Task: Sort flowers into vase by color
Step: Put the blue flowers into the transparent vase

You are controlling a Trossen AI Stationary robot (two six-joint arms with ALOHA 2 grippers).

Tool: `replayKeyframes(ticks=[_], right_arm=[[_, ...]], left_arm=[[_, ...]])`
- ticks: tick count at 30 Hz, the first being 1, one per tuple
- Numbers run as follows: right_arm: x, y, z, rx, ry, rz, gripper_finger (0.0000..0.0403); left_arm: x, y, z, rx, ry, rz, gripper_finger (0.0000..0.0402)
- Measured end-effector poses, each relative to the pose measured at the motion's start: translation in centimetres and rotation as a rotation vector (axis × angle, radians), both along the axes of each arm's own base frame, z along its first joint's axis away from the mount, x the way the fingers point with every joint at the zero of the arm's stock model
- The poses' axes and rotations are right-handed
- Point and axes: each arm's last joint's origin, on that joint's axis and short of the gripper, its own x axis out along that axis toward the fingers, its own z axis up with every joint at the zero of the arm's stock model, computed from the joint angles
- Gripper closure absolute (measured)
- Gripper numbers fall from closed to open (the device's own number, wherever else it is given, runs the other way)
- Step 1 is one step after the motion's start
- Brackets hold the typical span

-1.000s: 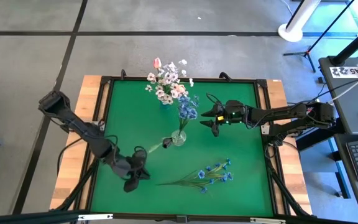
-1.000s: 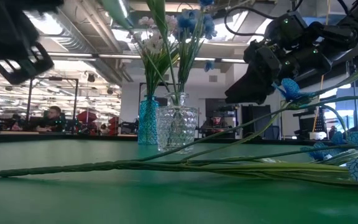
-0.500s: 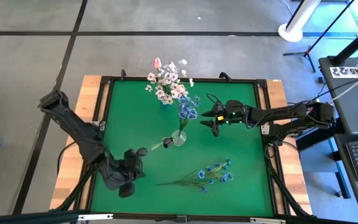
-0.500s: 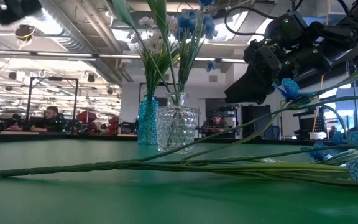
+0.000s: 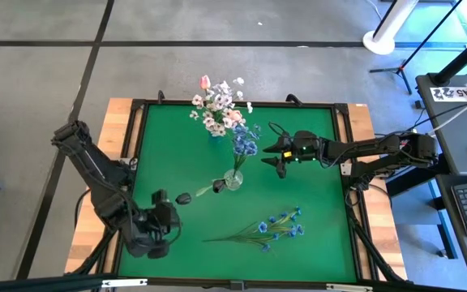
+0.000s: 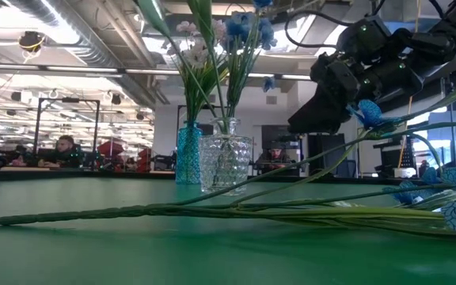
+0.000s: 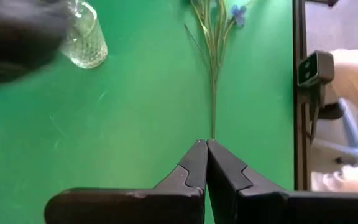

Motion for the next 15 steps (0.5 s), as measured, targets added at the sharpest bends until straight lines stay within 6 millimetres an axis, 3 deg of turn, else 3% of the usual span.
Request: replayKeyframes(ticks=[10, 15], right_arm=[[-0.1, 0.0, -0.2, 0.004, 0.018, 0.000, 0.0198], [-0.1, 0.0, -0.2, 0.004, 0.017, 0.000, 0.0198]], left_arm=[[3.7, -4.4, 1.3, 0.129, 0.018, -0.068, 0.0401], [5.8, -6.6, 0.0, 0.152, -0.025, -0.065, 0.0401]])
